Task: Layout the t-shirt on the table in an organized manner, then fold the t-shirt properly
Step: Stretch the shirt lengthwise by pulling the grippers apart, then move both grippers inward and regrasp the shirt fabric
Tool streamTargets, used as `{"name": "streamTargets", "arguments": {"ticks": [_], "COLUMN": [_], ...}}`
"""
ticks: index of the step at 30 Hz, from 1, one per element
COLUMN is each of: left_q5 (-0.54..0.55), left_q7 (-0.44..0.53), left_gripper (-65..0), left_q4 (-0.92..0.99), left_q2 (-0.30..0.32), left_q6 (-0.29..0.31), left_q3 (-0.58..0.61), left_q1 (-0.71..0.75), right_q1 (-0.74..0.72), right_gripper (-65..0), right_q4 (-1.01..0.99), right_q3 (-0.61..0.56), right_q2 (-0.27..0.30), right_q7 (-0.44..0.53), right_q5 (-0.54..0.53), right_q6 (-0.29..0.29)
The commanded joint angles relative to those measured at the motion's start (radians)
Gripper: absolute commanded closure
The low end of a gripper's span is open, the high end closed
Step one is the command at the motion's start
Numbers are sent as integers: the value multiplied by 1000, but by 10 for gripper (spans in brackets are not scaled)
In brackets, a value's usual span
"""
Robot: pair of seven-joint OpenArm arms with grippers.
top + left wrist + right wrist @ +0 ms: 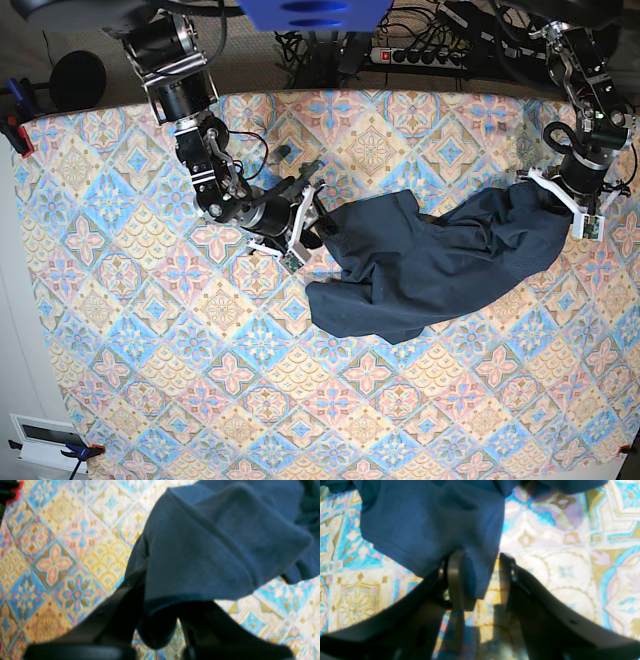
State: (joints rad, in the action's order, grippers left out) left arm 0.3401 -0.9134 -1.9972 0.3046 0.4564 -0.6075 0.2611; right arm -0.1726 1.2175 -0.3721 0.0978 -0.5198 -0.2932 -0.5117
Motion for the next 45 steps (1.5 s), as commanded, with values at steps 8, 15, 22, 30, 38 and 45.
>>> {"name": "streamTargets", "arguments": {"ticks": [8,15,22,30,38,45], "left_q5": [11,11,7,0,7,7], "left_q7": [27,27,52,116,112,110], "left_gripper": [-1,-1,-1,-2,-2,-2], "left_q4": [-17,-17,-17,-15,-15,-20], "left_q2": [18,18,20,54,129,169], "left_q6": [-1,-1,-1,-1,-1,-1], "left_q3": [-9,-9,-9,-1,1,108], "left_q1": [-7,-7,-19,-26,-53,-49], "right_q1": [-2,0,2,-3,-26,-78], "right_gripper": [-205,0,0,0,0,0], "right_q4": [-6,0,163,316,322,287], "right_q3": [-110,-97,86,253,471,615], "right_q2": [-7,-7,-7,73,263,386], "right_q7": [-70,-66,-70,-121,-132,-179], "right_q5": [19,19,18,-42,-389,-634], "right_q6": [-14,-14,-14,-15,-15,-17]}}
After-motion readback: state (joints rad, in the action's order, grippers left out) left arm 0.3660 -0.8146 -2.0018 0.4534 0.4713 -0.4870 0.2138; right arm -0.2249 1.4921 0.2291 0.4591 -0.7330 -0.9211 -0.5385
